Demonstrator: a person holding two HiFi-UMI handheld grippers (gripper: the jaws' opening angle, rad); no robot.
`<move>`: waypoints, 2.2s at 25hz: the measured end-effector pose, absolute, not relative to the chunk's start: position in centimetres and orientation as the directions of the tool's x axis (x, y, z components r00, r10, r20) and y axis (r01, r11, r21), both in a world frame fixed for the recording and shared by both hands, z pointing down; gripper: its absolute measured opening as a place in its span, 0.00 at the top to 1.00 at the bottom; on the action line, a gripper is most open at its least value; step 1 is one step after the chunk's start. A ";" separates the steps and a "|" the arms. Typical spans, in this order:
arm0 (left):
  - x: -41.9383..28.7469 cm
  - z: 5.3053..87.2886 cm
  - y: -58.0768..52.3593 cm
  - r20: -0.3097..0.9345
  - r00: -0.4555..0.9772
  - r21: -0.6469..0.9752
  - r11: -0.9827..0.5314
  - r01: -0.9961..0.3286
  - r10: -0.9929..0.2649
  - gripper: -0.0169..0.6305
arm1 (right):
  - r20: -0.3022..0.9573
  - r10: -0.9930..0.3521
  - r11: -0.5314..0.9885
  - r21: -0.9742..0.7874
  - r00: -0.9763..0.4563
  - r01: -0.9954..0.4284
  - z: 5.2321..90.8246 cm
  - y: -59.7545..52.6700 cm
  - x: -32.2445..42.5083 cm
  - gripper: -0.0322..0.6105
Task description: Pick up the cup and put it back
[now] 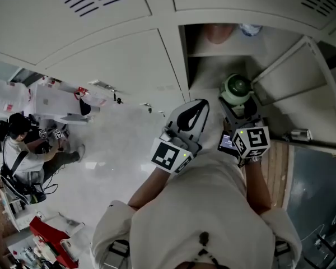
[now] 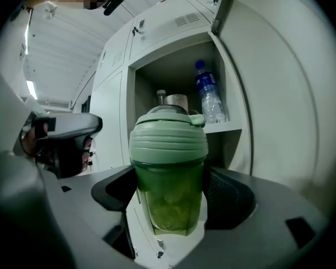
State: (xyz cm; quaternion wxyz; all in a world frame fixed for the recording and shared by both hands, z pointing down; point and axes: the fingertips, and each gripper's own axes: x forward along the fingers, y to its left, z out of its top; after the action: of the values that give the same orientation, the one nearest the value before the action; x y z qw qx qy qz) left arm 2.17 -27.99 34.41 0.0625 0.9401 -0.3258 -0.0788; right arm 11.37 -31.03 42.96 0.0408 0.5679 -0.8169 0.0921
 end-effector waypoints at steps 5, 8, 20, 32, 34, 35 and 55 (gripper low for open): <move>1.7 33.6 -28.6 -0.119 0.796 0.148 -0.803 -0.577 -0.594 0.96 | 0.191 -0.931 0.295 -0.115 -0.313 -0.949 44.8 -34.5 11.2 0.39; 1.1 33.4 -28.9 -0.127 0.798 0.137 -0.807 -0.574 -0.589 0.96 | 0.208 -0.932 0.282 -0.103 -0.298 -0.954 46.0 -36.5 11.2 0.39; -1.8 34.2 -30.2 -0.103 0.774 0.121 -0.781 -0.613 -0.624 0.96 | 0.213 -0.946 0.236 -0.070 -0.245 -0.969 48.9 -45.2 11.8 0.39; -1.8 34.7 -31.3 -0.072 0.776 0.097 -0.779 -0.620 -0.627 0.96 | 0.189 -0.950 0.236 -0.079 -0.247 -0.969 50.2 -50.1 11.7 0.39; -1.7 34.8 -31.3 -0.068 0.779 0.100 -0.781 -0.616 -0.623 0.96 | 0.191 -0.949 0.240 -0.073 -0.250 -0.968 50.5 -50.3 11.5 0.39; -1.7 34.9 -31.3 -0.067 0.779 0.101 -0.781 -0.617 -0.624 0.96 | 0.193 -0.948 0.243 -0.068 -0.252 -0.968 50.7 -50.3 11.3 0.39; -0.1 36.0 -31.1 -0.073 0.802 0.118 -0.804 -0.583 -0.593 0.96 | 0.230 -0.930 0.257 -0.156 -0.288 -0.954 50.8 -45.7 11.5 0.40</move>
State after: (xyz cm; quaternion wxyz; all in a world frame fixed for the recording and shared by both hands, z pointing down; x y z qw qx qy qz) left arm -0.13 -31.11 36.02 0.0450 0.9481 -0.3101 -0.0530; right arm 11.51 -45.74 50.76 0.0454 0.5951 -0.7914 0.1325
